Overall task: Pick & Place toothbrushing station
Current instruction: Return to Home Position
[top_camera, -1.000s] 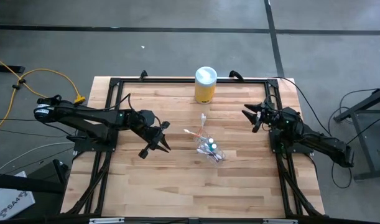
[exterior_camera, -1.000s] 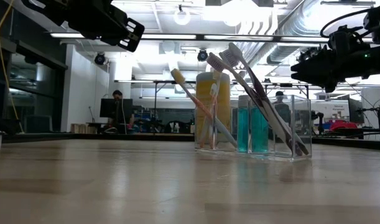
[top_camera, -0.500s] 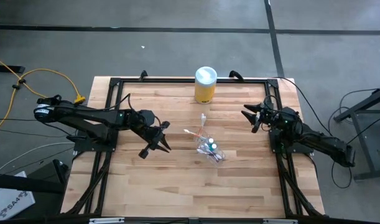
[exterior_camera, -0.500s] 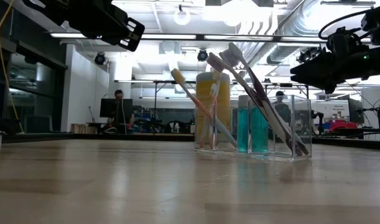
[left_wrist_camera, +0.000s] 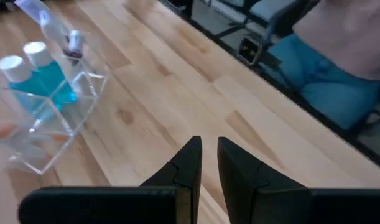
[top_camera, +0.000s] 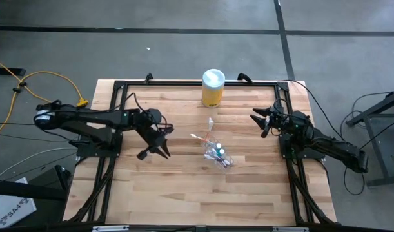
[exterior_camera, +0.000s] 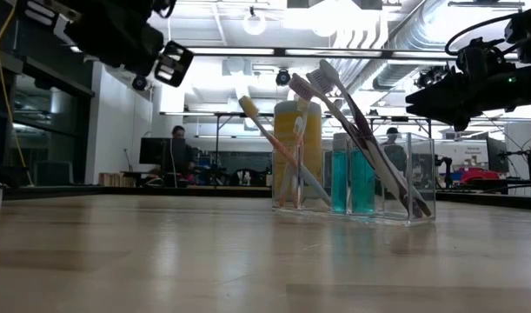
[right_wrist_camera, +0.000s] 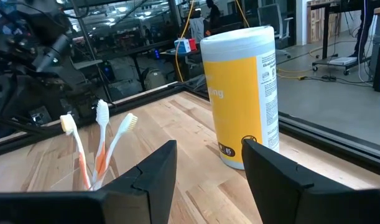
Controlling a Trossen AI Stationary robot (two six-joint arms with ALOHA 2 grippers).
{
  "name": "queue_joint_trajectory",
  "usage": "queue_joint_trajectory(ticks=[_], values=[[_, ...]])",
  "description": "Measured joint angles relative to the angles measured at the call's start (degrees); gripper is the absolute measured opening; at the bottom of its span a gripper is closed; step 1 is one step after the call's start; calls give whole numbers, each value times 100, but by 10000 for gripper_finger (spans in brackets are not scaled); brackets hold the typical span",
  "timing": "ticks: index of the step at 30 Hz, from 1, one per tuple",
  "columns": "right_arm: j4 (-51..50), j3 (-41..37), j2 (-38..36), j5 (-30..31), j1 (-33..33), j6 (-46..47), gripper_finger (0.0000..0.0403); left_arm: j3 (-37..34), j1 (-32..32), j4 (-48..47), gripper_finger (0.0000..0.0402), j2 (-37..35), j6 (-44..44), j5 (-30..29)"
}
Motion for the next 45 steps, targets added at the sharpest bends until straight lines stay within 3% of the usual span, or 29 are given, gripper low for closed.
queue_joint_trajectory(ticks=[9, 19, 26, 34, 40, 45], values=[[4, -4, 0, 0, 0, 0, 174, -487, 282, -440, 47, -699, -14, 398], [13, -4, 1, -2, 0, 0, 174, -1618, 70, -391, 47, -2964, -288, 201], [15, -4, 0, -2, 0, 0, 174, -2499, 77, 499, 47, -3888, -777, -963], [17, -4, 0, -2, 0, 0, 174, -3669, 77, 2251, 47, -4056, -1871, -2360], [17, -4, 2, -2, 0, 0, 174, -3809, 74, 2444, 47, -4057, -2223, -3404], [17, -4, 0, -2, 0, 0, 174, -3814, 74, 2342, 47, -4055, -2066, -3530]])
